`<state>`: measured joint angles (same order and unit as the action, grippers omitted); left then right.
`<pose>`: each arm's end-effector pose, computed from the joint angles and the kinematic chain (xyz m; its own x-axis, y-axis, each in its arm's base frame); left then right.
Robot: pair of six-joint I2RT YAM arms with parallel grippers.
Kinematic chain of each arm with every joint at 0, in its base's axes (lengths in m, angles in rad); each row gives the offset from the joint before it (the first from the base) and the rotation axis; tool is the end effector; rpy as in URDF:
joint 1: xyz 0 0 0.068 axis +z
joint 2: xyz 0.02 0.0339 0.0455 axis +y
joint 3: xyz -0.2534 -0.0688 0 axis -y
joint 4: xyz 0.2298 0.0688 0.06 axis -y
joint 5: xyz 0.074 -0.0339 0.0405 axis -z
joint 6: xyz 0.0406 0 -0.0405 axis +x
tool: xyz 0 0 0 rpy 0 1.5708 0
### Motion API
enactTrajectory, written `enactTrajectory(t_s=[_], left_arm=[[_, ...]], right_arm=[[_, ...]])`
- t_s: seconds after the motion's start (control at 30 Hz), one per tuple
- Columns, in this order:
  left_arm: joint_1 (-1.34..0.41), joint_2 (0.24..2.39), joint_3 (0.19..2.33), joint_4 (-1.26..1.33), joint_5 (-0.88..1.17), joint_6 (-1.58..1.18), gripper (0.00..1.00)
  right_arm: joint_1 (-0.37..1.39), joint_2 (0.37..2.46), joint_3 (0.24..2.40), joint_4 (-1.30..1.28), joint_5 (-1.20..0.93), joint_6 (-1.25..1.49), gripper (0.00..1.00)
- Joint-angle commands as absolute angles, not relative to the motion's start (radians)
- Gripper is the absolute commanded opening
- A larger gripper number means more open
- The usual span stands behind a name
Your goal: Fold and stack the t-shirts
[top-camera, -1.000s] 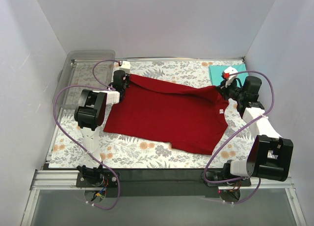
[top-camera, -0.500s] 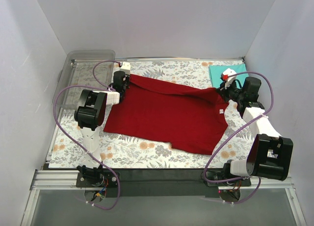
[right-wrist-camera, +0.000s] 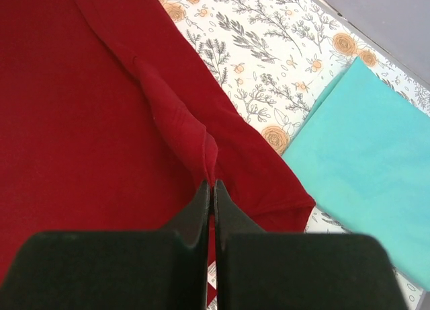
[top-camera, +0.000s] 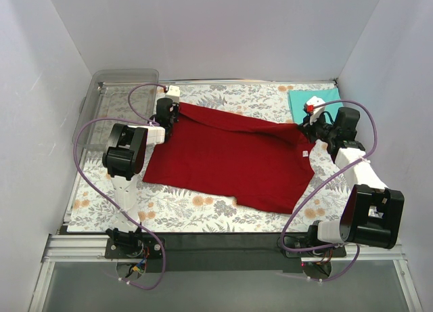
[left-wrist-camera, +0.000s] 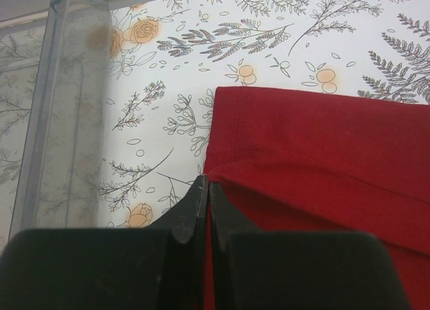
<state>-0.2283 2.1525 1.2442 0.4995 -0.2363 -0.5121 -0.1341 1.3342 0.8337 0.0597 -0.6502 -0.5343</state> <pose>0.4424 -0.0930 0.1358 -0.3428 -0.4094 -0.8455 -0.1803 0.9120 -0.3685 0.2879 -0.0140 0.2568 -0.1418 -0.3899 -0.9099 -0.5907 0.7709 -0.2383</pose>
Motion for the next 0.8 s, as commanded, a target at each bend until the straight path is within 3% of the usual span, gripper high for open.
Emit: enactTrajectory(t_s=[0.0,0.3,0.33,0.47,0.77], left_arm=[[-0.225,2.080,1.238,0.512,-0.259,-0.495,0.00],[-0.225,2.072,1.219,0.519,-0.298,-0.469,0.00],[-0.225,2.071,1.227,0.509,-0.295,-0.475,0.14],[-0.225,2.043,1.241,0.466,-0.262,-0.505,0.51],[-0.225,1.933,1.239,0.414,-0.100,-0.537,0.65]], right_arm=[[-0.152,1.325,0.828,0.066,-0.673,-0.551,0.01],[-0.161,1.336,0.831,0.066,-0.689,-0.545,0.01],[-0.161,1.338,0.834,0.064,-0.690,-0.543,0.01],[-0.161,1.347,0.841,0.057,-0.704,-0.540,0.01],[-0.161,1.362,0.847,0.041,-0.718,-0.545,0.01]])
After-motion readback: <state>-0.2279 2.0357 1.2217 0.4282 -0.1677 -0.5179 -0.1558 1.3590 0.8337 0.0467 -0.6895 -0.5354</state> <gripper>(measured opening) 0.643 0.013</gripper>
